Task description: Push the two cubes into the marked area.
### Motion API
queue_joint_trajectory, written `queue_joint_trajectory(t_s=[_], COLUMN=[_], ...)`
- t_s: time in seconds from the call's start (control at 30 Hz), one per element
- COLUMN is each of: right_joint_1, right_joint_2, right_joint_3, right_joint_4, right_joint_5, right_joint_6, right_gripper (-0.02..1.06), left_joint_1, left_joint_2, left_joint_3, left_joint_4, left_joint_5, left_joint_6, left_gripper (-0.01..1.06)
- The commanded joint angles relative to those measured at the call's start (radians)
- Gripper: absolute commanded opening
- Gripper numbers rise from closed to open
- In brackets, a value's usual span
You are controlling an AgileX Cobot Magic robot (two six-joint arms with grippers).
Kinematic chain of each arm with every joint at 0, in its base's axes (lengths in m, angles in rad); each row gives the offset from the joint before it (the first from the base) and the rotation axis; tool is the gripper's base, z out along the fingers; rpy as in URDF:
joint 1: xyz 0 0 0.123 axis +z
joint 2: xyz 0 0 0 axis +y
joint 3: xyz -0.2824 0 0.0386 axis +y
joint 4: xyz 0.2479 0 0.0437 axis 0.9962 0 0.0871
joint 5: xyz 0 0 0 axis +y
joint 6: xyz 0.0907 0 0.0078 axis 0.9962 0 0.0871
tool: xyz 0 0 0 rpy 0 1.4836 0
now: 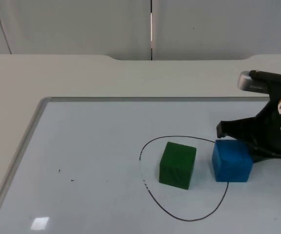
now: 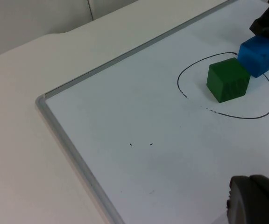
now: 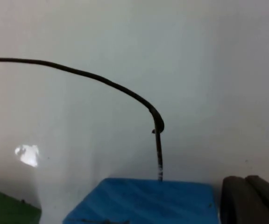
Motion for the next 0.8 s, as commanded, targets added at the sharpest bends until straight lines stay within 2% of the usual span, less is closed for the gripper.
queue_joint_trajectory(t_s=[0.0, 0.23, 0.77], right_joint_1=[0.006, 0.041, 0.070], right_joint_2=[0.002, 0.002, 0.002], right_joint_3=[-0.005, -0.005, -0.005], right_joint_4=[0.014, 0.040, 0.040], right_joint_5=[0.000, -0.049, -0.057], right_joint_6=[-0.006, -0.001, 0.030], right_gripper=[0.00, 0.00, 0.00], left_joint_1=[-0.004, -0.004, -0.004], left_joint_2=[-0.005, -0.005, -0.005], left_joint_3=[0.005, 0.005, 0.005], left_joint_4=[0.001, 0.001, 0.001], left_joint_5=[0.000, 0.000, 0.000], left_joint_6=[0.000, 0.000, 0.000], left_gripper=[0.00, 0.00, 0.00])
